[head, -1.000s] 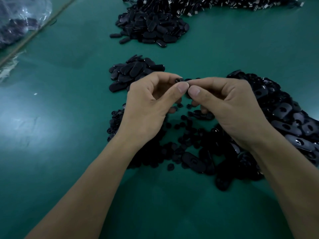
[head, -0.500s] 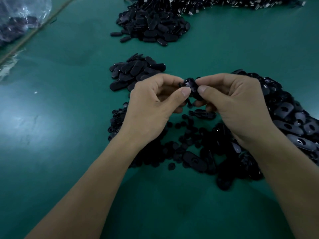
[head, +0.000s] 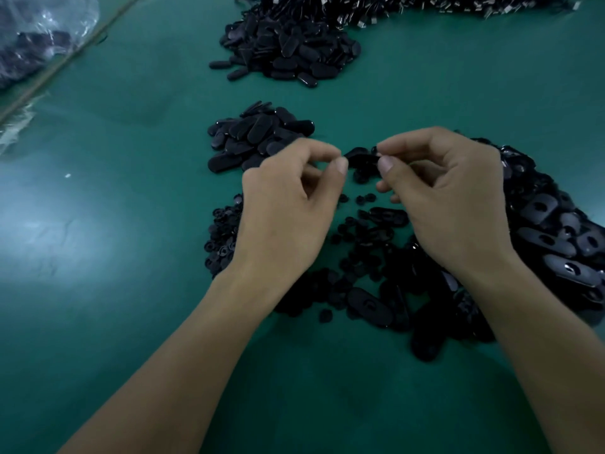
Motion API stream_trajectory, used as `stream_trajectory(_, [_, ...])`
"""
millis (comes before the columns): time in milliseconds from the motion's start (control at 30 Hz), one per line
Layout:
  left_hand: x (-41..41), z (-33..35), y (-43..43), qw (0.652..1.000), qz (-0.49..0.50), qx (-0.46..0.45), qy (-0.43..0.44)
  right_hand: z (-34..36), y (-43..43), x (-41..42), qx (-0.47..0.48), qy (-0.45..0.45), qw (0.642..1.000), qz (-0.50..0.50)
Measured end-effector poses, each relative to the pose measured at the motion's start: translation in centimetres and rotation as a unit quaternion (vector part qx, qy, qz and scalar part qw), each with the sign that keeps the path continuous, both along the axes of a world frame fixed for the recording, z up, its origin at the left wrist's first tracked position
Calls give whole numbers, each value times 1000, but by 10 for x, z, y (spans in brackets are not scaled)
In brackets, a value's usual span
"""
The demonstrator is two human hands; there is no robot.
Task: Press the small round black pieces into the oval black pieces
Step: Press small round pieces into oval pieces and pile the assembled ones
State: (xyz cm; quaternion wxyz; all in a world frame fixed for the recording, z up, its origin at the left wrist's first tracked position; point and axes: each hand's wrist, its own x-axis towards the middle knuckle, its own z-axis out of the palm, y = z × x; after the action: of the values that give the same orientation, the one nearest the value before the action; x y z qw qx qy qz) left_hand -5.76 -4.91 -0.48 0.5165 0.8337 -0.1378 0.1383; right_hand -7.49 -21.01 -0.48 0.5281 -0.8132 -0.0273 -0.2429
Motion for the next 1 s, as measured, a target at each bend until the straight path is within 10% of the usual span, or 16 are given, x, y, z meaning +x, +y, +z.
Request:
stream_trajectory(267, [7, 4, 5, 980, -29, -150, 125, -3, 8, -4, 7, 5, 998, 67])
stream_trajectory(567, [12, 1, 6, 975, -3, -189, 115, -4, -1, -6, -348, 124, 929, 14])
stream_trajectory(1000, [12, 1, 7, 977, -18, -184, 103, 1, 0, -8, -258, 203, 944, 22])
